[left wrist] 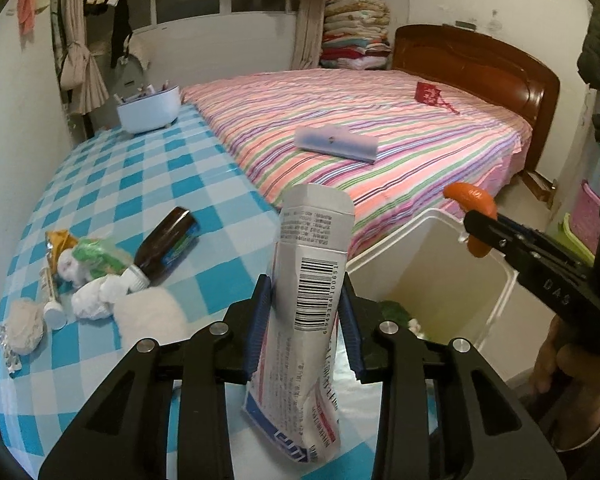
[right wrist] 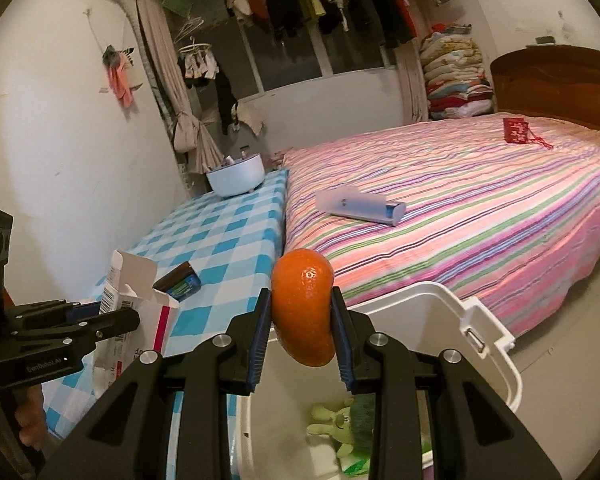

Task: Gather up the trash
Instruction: 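Carry the toothpaste tube with the left tool while the right tool drops the tangerine into the bin, then open the left tool to drop the toothpaste tube into the bin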

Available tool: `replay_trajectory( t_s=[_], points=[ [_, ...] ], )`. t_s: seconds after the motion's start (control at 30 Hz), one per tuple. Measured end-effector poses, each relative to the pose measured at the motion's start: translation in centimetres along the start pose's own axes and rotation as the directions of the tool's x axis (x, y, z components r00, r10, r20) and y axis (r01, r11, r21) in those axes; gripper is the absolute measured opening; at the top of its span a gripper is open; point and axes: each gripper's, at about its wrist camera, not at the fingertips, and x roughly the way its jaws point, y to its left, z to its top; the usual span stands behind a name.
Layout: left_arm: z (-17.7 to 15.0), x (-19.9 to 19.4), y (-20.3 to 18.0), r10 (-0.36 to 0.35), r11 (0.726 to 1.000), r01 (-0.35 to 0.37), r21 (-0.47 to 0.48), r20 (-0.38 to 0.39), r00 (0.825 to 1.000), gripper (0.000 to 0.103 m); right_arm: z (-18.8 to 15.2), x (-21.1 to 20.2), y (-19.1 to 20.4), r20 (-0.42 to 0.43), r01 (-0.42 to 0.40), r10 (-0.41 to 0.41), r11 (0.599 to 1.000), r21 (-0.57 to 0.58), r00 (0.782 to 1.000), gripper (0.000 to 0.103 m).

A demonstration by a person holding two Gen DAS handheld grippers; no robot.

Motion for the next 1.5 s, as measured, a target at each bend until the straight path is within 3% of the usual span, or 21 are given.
replay_trajectory(
  t_s=[0.53,0.93,1.0,1.07,1.1,1.5],
  points=[
    [3.0,-0.9,-5.2,-0.077,0.995,0.071,0.071,0.090,0.993,0.031,0.0,-1.8,-1.7,0.065,0.088,-0.088,0.996,-0.001,0.994,0.028],
    [3.7,1.1,-8.1,-0.115,0.987,0.107,0.116,0.063,0.991,0.031,0.1,-2.7,-3.2,0.100,0.133,-0.137,0.990,0.038,0.986,0.031],
    [3.7,1.3,-8.3,-0.115,0.987,0.108,0.117,0.059,0.992,0.031,0.0,-2.8,-3.6,0.103,0.129,-0.135,0.990,0.058,0.986,0.034],
    [3.7,1.7,-8.4,-0.119,0.987,0.112,0.117,0.050,0.992,0.031,0.0,-2.9,-4.0,0.106,0.124,-0.133,0.989,0.081,0.986,0.058],
    [3.7,1.9,-8.5,-0.120,0.987,0.114,0.117,0.046,0.992,0.031,0.0,-3.1,-4.2,0.113,0.119,-0.130,0.988,0.098,0.985,0.062],
    [3.4,3.3,-9.0,-0.141,0.983,0.139,0.118,0.008,0.990,0.031,0.3,-4.0,-5.2,0.175,0.108,-0.138,0.980,0.169,0.975,0.064]
  ],
)
